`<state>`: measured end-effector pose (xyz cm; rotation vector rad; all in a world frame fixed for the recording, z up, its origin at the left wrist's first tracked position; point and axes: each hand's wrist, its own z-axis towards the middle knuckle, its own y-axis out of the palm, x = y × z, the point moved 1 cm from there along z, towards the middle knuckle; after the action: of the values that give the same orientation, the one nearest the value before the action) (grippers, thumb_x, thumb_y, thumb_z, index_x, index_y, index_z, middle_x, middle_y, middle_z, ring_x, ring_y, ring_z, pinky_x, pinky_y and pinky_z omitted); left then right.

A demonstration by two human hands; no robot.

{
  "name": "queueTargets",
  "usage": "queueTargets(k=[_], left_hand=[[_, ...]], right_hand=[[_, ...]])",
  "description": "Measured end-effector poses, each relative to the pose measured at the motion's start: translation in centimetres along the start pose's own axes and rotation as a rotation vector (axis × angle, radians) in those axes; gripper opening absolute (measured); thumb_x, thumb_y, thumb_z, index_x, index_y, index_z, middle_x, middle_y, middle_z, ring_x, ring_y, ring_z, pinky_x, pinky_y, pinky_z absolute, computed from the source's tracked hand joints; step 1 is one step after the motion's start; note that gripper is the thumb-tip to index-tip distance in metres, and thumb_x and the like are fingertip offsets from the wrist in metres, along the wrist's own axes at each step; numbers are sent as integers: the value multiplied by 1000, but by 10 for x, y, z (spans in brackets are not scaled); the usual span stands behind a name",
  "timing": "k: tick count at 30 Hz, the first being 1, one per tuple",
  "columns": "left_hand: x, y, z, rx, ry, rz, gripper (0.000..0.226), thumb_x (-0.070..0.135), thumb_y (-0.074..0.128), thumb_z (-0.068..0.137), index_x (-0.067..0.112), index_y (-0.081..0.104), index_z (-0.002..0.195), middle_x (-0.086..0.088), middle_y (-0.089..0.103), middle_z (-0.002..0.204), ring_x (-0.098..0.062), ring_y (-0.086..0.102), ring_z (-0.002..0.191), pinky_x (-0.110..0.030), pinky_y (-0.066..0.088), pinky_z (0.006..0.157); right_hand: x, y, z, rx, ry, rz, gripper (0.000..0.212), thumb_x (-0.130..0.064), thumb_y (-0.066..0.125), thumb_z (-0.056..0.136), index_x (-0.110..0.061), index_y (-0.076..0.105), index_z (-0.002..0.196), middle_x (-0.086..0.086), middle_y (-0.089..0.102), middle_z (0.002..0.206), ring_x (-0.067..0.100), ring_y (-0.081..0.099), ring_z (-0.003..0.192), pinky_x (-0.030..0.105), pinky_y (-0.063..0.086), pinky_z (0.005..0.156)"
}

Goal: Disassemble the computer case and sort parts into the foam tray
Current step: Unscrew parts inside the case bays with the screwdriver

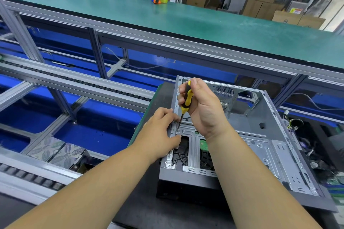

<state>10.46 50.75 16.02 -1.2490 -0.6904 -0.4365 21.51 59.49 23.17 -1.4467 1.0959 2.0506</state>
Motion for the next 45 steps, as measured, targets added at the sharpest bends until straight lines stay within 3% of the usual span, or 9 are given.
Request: queueTargets(k=[7, 13, 18, 21, 24, 27, 31, 37, 45], left_hand=[[0, 0, 0, 1, 3, 6, 53, 37, 71, 77, 30, 52, 126, 22, 33, 129, -5, 40, 128, -38, 45, 100], [4, -2, -1, -3, -3, 34, 53, 39, 70, 77, 34, 51, 127, 23, 32, 128, -8, 45, 120, -32, 46, 93], [9, -6, 0, -16, 30, 164, 44, 47, 67, 79, 38, 52, 119, 19, 34, 128, -11, 47, 109, -28, 38, 84], [11, -8, 1, -6, 40, 209, 39, 53, 66, 80, 36, 55, 114, 16, 36, 131, -13, 45, 111, -29, 38, 90], [11, -13, 3, -19, 52, 167, 34, 47, 67, 80, 37, 57, 112, 17, 39, 129, -9, 44, 117, -28, 37, 95], [6, -20, 1, -58, 2, -114, 33, 22, 64, 83, 41, 58, 110, 21, 43, 124, 0, 43, 120, -23, 37, 99], [-1, -23, -13, -7, -21, -295, 40, 7, 62, 82, 40, 62, 105, 26, 48, 120, 12, 42, 118, -9, 31, 95], [-3, -16, -26, -50, 16, -198, 36, 12, 68, 80, 39, 63, 103, 26, 40, 130, 13, 35, 125, -4, 25, 95], [10, -15, -21, 24, -6, 56, 38, 34, 66, 83, 35, 56, 120, 19, 39, 127, -9, 39, 123, -32, 39, 103]], right_hand=[[0, 2, 2, -3, 87, 17, 36, -33, 43, 103, -10, 66, 90, 3, 58, 78, 17, 53, 67, 30, 48, 71], [2, 8, 4, -13, 103, 91, 53, -37, 30, 107, -12, 63, 73, -1, 36, 51, 15, 30, 49, 31, 28, 59], [-5, 5, 8, -35, 100, 96, 56, -43, 25, 107, -13, 55, 71, -1, 33, 50, 14, 27, 46, 34, 20, 58], [-9, 4, 8, -51, 65, 121, 60, -58, 28, 100, -10, 54, 74, 1, 33, 54, 16, 25, 51, 38, 14, 62], [-15, -2, 4, -8, 8, 80, 31, -43, 53, 92, -13, 51, 85, 2, 44, 67, 15, 35, 55, 31, 29, 60], [-15, -8, -3, 25, -22, 30, 4, -17, 53, 88, -15, 49, 86, 1, 48, 73, 16, 41, 59, 29, 33, 63], [-9, -6, -16, -30, -36, 53, 2, -13, 47, 89, -14, 48, 87, 3, 45, 72, 17, 39, 60, 30, 31, 61], [2, 1, -21, -56, -19, 40, 3, -12, 46, 88, -15, 47, 86, 3, 44, 70, 18, 39, 58, 31, 29, 60], [3, -7, -17, 97, -157, -5, 5, -16, 51, 81, -20, 51, 79, -1, 45, 69, 16, 41, 61, 28, 33, 61]])
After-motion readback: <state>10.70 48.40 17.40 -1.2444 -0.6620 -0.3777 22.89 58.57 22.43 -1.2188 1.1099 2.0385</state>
